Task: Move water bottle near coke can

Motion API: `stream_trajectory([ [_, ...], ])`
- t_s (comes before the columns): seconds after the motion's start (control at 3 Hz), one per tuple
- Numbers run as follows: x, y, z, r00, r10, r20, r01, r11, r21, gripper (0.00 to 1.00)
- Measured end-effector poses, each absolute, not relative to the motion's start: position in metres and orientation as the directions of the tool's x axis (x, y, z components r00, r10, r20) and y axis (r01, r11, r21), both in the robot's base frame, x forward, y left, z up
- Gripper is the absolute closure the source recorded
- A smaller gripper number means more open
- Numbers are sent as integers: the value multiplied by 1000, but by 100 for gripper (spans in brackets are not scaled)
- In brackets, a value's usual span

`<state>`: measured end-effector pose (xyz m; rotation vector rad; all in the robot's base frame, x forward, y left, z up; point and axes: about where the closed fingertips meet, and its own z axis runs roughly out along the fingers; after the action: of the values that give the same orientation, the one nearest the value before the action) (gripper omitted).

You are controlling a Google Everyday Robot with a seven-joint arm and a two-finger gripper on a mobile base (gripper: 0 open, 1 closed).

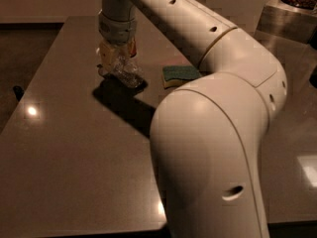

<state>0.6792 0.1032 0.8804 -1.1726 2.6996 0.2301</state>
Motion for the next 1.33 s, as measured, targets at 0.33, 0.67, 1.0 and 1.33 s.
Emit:
stream_trajectory([
  [0.33,693,102,880,-634,-739,-227,-766,640,55,65],
  [0.67,703,93,880,-624,-750,-220,-774,633,37,42],
  [1.0,711,81,881,-627,-749,-212,-770,638,20,18],
  [1.33,714,68,880,-637,-741,-210,-760,650,9,0],
])
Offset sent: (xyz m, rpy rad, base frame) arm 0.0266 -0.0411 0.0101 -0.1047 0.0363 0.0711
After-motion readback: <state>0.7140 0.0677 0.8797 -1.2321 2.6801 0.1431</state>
